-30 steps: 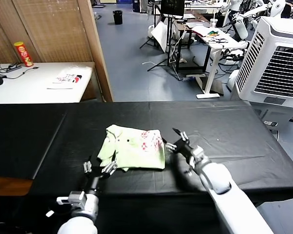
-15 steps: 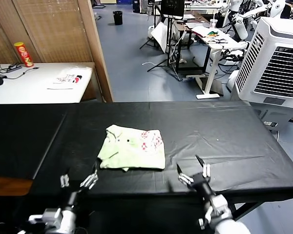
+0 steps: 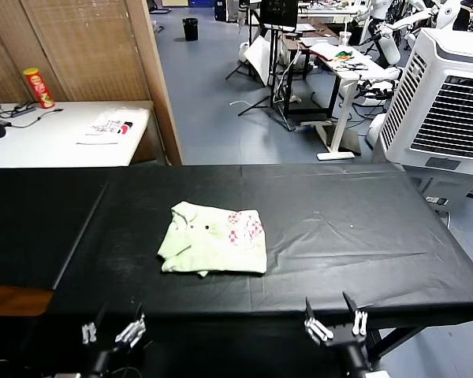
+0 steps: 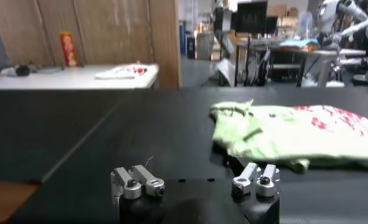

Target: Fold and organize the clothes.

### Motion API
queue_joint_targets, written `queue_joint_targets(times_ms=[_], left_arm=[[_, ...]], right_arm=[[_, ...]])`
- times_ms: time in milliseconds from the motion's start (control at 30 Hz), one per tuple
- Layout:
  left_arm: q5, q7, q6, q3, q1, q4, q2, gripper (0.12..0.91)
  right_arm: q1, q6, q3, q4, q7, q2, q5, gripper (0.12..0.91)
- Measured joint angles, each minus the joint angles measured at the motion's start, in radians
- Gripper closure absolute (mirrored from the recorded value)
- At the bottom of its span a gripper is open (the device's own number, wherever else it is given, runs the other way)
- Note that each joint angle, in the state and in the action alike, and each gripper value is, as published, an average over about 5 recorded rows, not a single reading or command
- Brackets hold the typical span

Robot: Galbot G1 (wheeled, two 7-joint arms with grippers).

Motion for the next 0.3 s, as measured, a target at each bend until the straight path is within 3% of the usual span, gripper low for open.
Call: queue_joint_targets(times_ms=[300], left_arm=[[0.002, -0.002, 0.017, 0.0, 0.041, -0.039, -0.011, 0.232]], right_arm=[[-0.049, -0.034, -0.006, 0.023, 0.003, 0.002, 0.001, 0.227]])
